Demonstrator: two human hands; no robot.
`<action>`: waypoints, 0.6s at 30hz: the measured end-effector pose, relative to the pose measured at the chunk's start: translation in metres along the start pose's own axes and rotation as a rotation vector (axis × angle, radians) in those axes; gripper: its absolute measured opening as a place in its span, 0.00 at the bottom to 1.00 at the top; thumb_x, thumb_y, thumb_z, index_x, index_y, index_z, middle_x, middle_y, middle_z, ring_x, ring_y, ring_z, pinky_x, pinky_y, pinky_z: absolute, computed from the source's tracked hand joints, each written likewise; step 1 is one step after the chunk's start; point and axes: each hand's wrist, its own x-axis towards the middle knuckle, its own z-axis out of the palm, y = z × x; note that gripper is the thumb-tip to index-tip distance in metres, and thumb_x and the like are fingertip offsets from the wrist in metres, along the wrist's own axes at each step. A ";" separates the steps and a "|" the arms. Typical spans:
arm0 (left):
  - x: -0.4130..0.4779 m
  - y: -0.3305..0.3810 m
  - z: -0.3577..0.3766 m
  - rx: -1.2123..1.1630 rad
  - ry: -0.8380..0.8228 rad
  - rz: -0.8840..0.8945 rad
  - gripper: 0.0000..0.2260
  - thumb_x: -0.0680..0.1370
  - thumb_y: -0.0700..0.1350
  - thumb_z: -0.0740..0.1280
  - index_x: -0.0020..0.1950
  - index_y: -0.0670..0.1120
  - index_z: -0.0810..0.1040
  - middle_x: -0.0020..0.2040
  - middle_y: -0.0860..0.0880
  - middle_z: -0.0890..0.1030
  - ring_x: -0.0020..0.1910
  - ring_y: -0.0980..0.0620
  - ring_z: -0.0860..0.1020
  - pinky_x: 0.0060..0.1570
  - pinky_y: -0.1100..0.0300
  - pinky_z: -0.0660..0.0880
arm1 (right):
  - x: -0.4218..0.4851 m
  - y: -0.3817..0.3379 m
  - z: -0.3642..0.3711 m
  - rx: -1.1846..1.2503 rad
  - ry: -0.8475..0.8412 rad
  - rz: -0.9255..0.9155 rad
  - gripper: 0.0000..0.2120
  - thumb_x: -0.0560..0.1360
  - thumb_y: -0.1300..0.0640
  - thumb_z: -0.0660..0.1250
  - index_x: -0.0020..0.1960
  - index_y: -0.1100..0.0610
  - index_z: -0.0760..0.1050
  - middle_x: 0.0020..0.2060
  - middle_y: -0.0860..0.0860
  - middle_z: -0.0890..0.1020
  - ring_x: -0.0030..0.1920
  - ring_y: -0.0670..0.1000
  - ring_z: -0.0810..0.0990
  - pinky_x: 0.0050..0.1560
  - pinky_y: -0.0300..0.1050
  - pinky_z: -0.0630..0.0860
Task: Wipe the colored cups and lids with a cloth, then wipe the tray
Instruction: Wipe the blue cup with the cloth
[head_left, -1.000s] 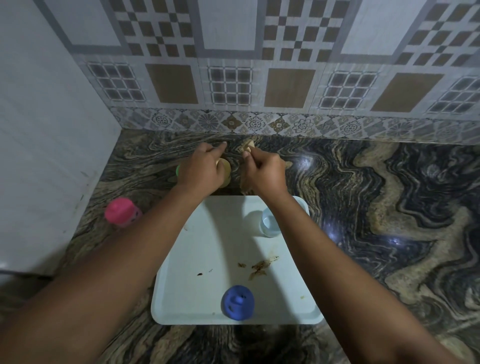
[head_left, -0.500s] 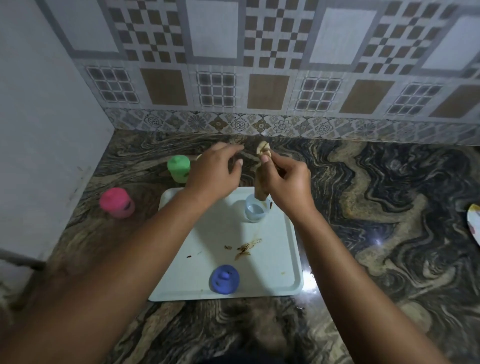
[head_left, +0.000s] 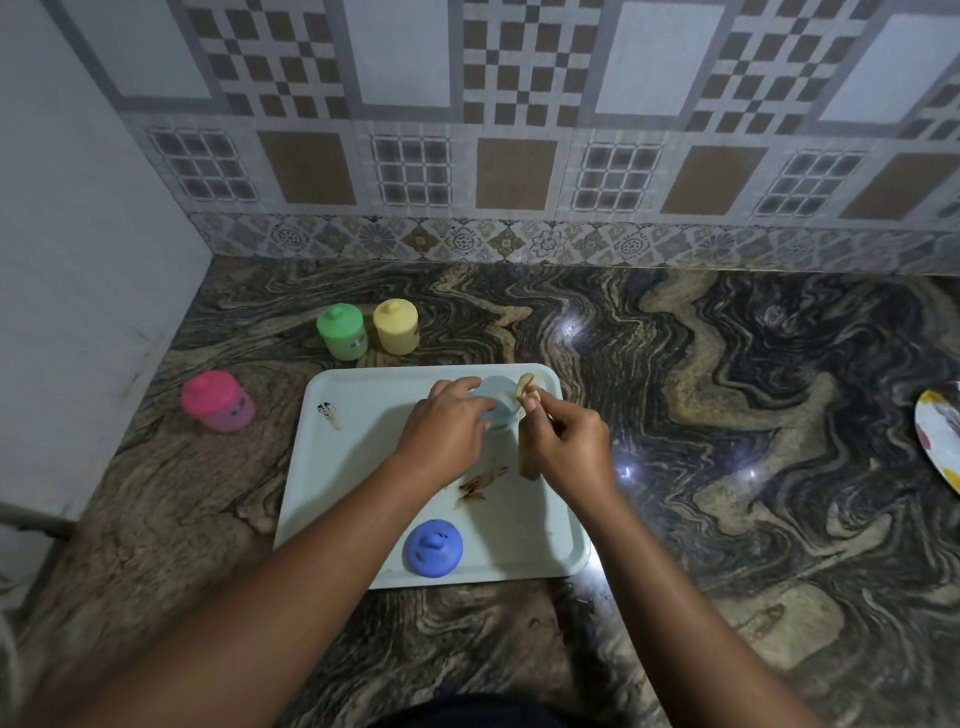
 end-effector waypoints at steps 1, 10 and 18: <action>0.000 -0.001 0.003 0.003 0.007 0.000 0.13 0.79 0.46 0.66 0.62 0.49 0.81 0.71 0.48 0.73 0.68 0.45 0.70 0.62 0.49 0.73 | -0.001 0.003 0.001 -0.010 0.003 0.001 0.09 0.81 0.54 0.67 0.55 0.52 0.86 0.23 0.49 0.79 0.23 0.39 0.72 0.28 0.33 0.69; 0.005 -0.004 -0.009 -0.173 0.105 0.011 0.05 0.76 0.42 0.70 0.49 0.47 0.85 0.63 0.49 0.79 0.62 0.48 0.75 0.60 0.54 0.73 | 0.005 0.022 0.003 0.106 -0.020 0.030 0.12 0.81 0.48 0.66 0.56 0.51 0.85 0.32 0.49 0.83 0.30 0.46 0.79 0.34 0.49 0.80; -0.025 0.017 -0.095 -0.592 0.170 -0.043 0.05 0.77 0.42 0.72 0.50 0.50 0.85 0.48 0.59 0.84 0.51 0.66 0.79 0.48 0.72 0.75 | -0.009 -0.027 -0.007 0.300 -0.046 -0.115 0.15 0.83 0.59 0.64 0.68 0.60 0.77 0.64 0.40 0.78 0.52 0.29 0.80 0.51 0.36 0.81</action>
